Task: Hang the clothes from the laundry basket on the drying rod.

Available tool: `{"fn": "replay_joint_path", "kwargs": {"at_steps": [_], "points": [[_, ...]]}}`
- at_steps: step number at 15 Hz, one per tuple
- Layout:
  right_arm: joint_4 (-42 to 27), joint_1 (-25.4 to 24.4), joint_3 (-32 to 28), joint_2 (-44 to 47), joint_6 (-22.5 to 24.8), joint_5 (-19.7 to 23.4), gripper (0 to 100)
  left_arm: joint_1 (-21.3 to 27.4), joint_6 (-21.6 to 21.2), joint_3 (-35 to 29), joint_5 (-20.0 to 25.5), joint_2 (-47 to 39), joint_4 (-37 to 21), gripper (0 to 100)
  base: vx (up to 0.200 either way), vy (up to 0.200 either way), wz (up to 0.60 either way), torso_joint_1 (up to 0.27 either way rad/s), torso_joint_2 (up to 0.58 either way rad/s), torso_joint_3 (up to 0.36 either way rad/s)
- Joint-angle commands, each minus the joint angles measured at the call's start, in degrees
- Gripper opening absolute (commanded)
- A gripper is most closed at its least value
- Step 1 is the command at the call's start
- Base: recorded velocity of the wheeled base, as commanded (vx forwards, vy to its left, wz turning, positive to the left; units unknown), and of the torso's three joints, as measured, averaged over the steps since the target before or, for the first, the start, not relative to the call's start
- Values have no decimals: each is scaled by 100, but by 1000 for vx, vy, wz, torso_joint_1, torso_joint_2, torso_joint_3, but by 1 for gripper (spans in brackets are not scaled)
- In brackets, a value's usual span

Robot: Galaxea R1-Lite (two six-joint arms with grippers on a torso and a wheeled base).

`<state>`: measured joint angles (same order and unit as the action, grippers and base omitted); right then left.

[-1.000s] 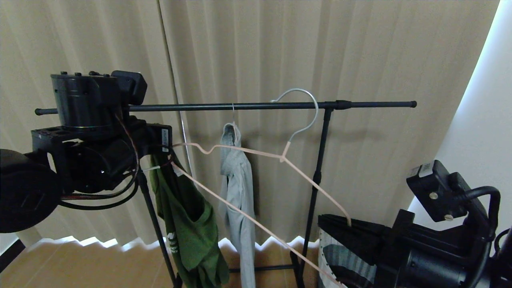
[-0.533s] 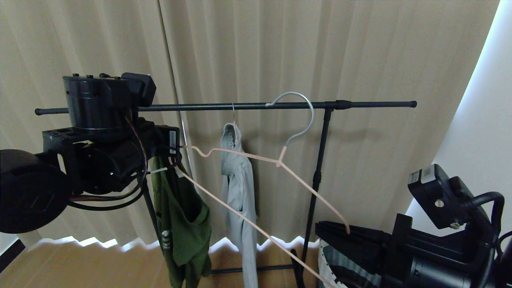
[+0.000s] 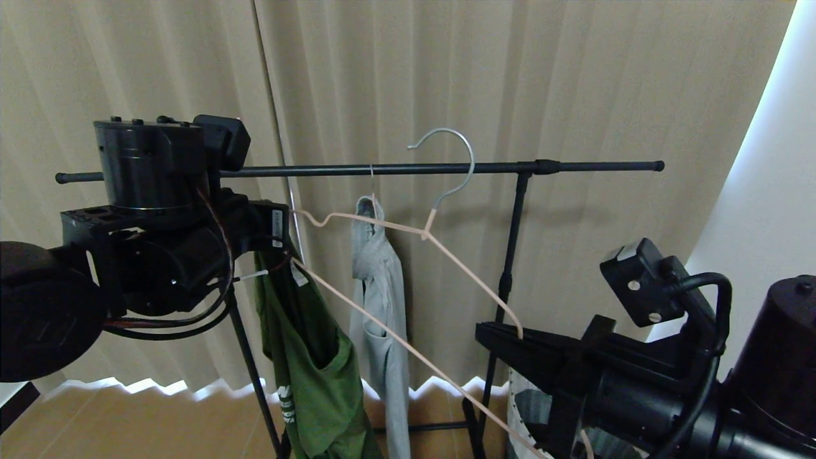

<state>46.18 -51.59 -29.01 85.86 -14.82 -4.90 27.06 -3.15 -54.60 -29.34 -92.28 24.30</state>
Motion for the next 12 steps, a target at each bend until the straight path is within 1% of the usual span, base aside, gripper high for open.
{"fn": "replay_joint_path", "kwargs": {"at_steps": [1, 5, 7, 8, 9, 10, 12], "points": [[40, 97, -17, 282, 6, -2, 0, 45, -2, 55, -1, 105, -4, 0, 0, 0, 0, 0, 0, 0], [23, 97, -192, 555, 6, 7, 0, 414, -11, 116, 25, 228, -4, 0, 0, 0, 0, 0, 0, 0], [-21, 97, -465, 845, 15, 15, 0, 792, -37, 90, 131, 237, 23, 0, 0, 0, 0, 0, 0, 0], [-30, 97, -526, 933, 15, 24, 0, 915, -63, 81, 210, 237, 23, 0, 0, 0, 0, 0, 0, 0], [-30, 97, -649, 1100, 15, 33, 0, 1038, -81, 81, 456, 237, 23, 0, 0, 0, 0, 0, 0, 0], [-30, 97, -729, 1188, 15, 33, 0, 1082, -107, 81, 588, 237, 14, 0, 0, 0, 0, 0, 0, 0], [-30, 114, -913, 1390, 15, 33, 0, 1214, -222, 72, 737, 263, 23, 0, 0, 0, 0, 0, 0, 0]]}}
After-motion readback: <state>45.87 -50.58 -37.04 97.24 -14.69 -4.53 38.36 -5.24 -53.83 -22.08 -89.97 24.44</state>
